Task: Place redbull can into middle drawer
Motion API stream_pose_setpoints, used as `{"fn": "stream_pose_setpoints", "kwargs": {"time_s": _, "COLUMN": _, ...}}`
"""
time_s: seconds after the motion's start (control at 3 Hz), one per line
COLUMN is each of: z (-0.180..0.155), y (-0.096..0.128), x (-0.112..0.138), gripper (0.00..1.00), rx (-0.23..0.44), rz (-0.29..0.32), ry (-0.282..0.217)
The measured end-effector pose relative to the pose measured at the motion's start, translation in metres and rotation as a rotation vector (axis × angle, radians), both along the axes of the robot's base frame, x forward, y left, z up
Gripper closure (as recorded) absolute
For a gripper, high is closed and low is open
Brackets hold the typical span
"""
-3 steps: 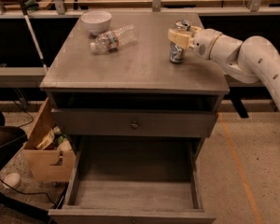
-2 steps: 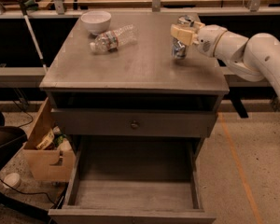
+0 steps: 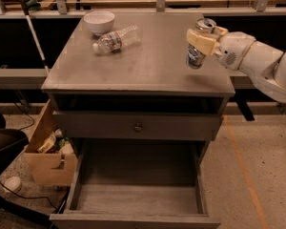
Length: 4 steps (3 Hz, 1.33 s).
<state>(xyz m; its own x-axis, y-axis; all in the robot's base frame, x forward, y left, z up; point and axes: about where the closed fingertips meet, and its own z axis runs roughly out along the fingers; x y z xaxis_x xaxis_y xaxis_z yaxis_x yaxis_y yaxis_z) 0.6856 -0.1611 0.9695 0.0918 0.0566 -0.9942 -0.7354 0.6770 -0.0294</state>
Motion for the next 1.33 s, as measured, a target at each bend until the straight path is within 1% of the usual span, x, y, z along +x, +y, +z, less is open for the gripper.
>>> {"fn": "stream_pose_setpoints", "kwargs": {"time_s": 0.33, "z": -0.015, "y": -0.001, "x": -0.071, "gripper": 1.00, "rx": 0.001, "rz": 0.038, "ry": -0.015}}
{"fn": "stream_pose_setpoints", "kwargs": {"time_s": 0.67, "z": -0.042, "y": -0.005, "x": -0.133, "gripper": 1.00, "rx": -0.014, "rz": 0.070, "ry": 0.002}}
{"fn": "stream_pose_setpoints", "kwargs": {"time_s": 1.0, "z": -0.087, "y": 0.000, "x": -0.169, "gripper": 1.00, "rx": -0.006, "rz": 0.104, "ry": 0.065}}
{"fn": "stream_pose_setpoints", "kwargs": {"time_s": 1.33, "z": -0.144, "y": 0.009, "x": -0.193, "gripper": 1.00, "rx": 0.043, "rz": 0.131, "ry": 0.134}}
